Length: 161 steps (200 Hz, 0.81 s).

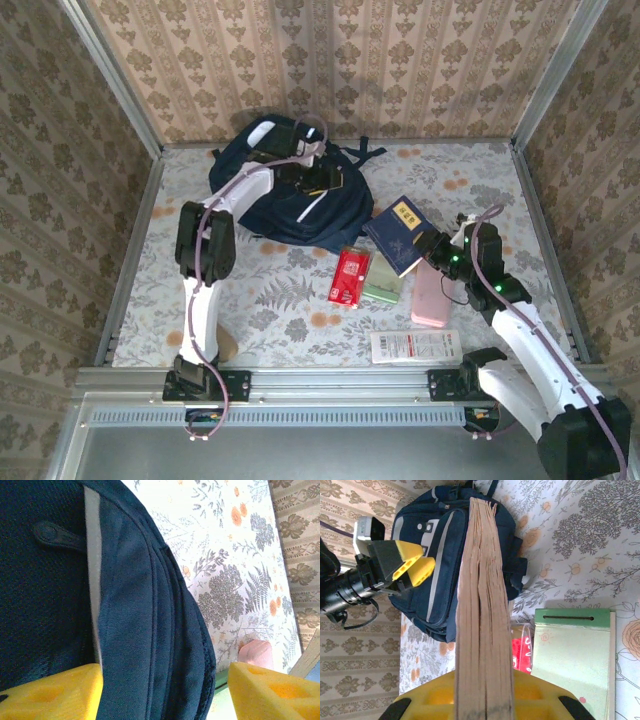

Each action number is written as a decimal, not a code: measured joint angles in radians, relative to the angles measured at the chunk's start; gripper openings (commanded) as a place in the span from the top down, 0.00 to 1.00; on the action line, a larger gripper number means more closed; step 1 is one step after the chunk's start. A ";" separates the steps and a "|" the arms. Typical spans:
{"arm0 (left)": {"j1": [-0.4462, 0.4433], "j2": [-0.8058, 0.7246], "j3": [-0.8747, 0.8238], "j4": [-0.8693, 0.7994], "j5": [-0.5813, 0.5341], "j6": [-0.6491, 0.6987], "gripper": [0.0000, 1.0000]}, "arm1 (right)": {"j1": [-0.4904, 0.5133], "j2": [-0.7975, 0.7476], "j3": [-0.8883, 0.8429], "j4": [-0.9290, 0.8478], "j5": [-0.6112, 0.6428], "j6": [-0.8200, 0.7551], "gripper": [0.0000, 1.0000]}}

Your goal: Pack books, pencil case, and school supplies into a backpack

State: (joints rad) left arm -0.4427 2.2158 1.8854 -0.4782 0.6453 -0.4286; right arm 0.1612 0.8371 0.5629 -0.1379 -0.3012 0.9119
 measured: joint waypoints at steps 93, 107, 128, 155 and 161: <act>0.000 0.034 0.000 -0.006 -0.011 0.007 0.31 | -0.024 0.050 -0.009 0.056 -0.051 0.030 1.00; 0.004 0.034 0.000 -0.013 -0.026 0.016 0.31 | -0.026 0.054 -0.015 0.067 -0.055 0.035 1.00; 0.013 0.035 0.002 -0.026 -0.041 0.033 0.31 | -0.030 0.057 -0.026 0.077 -0.059 0.042 1.00; 0.020 0.051 0.020 -0.047 -0.048 0.045 0.35 | -0.033 0.066 -0.037 0.090 -0.070 0.061 1.00; 0.020 0.055 0.020 -0.048 -0.048 0.048 0.37 | -0.033 0.068 -0.039 0.091 -0.072 0.063 1.00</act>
State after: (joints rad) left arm -0.4229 2.2707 1.9057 -0.5259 0.5972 -0.3805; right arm 0.1284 0.9054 0.5240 -0.0471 -0.3729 0.9752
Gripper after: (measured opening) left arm 0.667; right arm 0.141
